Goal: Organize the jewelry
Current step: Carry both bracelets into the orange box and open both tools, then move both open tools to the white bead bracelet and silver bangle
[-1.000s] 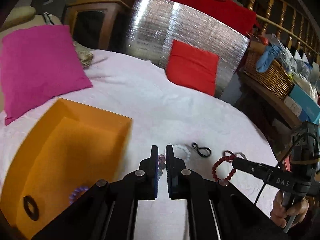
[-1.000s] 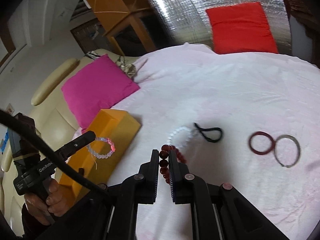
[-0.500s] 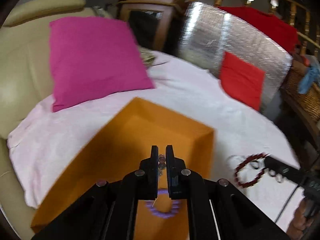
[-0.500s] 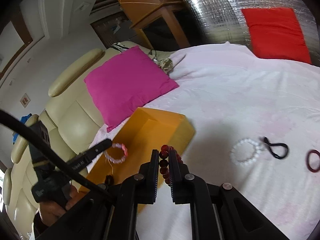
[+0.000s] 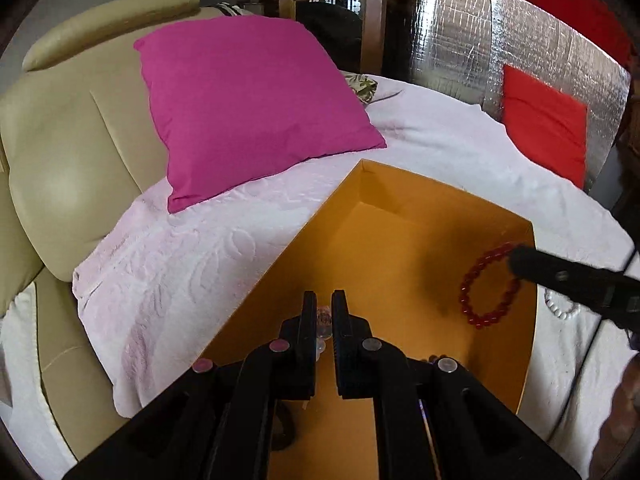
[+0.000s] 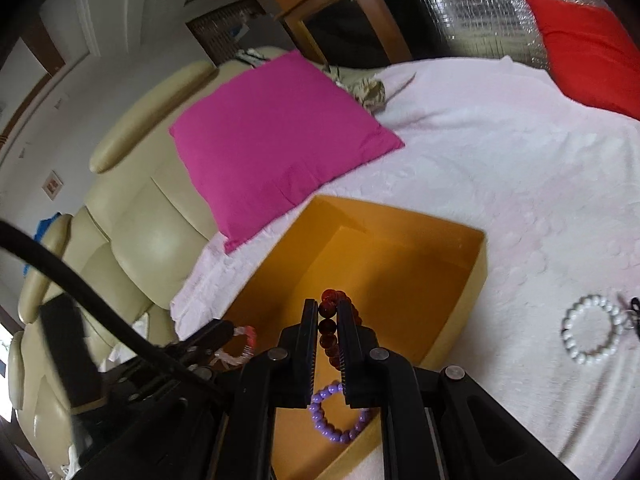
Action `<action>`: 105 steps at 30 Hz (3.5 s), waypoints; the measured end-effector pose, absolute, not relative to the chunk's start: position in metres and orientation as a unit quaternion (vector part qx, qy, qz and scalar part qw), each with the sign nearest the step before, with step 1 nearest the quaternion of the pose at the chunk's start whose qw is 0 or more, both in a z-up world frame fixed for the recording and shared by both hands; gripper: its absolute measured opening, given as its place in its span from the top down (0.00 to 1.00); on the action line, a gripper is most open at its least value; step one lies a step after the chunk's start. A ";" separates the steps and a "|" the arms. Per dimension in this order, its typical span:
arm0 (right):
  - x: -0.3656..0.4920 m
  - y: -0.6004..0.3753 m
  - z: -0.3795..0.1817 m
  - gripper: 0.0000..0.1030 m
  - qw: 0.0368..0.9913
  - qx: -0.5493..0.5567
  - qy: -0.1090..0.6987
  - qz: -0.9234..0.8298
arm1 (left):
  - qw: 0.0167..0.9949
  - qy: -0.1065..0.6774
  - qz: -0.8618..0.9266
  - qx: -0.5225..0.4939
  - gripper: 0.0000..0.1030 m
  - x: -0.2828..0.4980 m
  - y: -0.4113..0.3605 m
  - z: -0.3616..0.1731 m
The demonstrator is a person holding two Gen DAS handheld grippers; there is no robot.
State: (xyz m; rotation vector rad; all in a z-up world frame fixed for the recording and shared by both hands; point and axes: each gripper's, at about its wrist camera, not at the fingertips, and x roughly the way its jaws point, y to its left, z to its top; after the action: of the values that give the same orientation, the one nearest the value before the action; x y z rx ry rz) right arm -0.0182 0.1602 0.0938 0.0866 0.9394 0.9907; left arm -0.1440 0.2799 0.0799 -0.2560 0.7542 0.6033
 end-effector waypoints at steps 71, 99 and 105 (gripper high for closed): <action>-0.031 -0.262 0.079 0.47 0.859 0.176 0.471 0.100 | 0.916 0.350 0.163 0.112 0.24 -0.038 -0.022 0.063; -0.102 -0.327 0.130 0.40 0.950 0.136 0.276 0.052 | 0.949 0.282 -0.016 0.141 0.22 -0.061 -0.133 0.048; -0.083 -0.336 0.131 0.40 0.942 0.153 0.294 0.044 | 0.946 0.295 -0.020 0.134 0.22 -0.055 -0.126 0.045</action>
State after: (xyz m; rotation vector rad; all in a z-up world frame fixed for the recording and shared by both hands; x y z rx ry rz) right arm -0.0826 -0.3359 0.1312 0.3121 0.6005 0.0905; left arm -0.0554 -0.1260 0.0454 0.2726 0.6011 -0.0408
